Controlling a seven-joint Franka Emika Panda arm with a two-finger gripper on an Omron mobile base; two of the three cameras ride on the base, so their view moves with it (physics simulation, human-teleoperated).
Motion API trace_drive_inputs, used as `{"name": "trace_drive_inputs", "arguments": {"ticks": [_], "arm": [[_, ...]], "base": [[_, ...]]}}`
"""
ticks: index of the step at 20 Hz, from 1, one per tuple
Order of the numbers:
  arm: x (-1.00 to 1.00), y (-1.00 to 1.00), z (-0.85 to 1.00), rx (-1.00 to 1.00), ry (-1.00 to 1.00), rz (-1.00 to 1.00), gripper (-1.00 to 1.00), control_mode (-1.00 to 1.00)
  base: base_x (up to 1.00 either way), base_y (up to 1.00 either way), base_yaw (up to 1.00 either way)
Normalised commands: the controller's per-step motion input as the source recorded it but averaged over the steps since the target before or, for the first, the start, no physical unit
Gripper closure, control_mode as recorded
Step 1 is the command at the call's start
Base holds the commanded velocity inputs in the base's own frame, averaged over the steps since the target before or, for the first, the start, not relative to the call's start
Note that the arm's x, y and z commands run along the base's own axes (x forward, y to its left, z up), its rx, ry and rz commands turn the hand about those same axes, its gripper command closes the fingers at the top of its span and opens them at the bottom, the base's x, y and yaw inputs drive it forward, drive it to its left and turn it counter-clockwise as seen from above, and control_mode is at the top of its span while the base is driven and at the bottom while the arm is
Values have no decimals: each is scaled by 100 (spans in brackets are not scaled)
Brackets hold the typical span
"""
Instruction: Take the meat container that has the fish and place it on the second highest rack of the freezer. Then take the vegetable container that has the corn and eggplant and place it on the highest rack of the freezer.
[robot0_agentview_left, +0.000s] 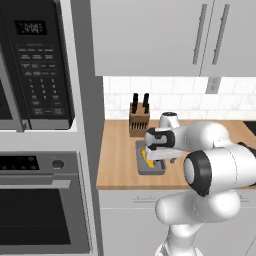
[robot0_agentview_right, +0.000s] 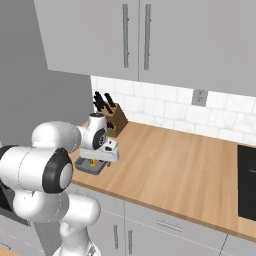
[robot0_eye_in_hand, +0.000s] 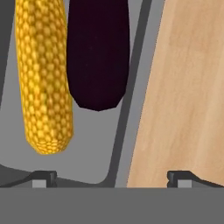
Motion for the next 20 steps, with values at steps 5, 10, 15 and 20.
{"name": "trace_drive_inputs", "arguments": {"ticks": [5, 10, 15, 20], "arm": [[0, 0, -27, 0, 0, -8, -100, -100], [0, 0, -39, 0, 0, -9, -100, -100], [0, -3, -18, 0, 0, -5, -100, -100], [0, 0, 0, 0, 0, 0, 100, -100]], "base": [[0, 0, 0], [0, 0, 0], [0, 0, 0], [0, 0, 0]]}}
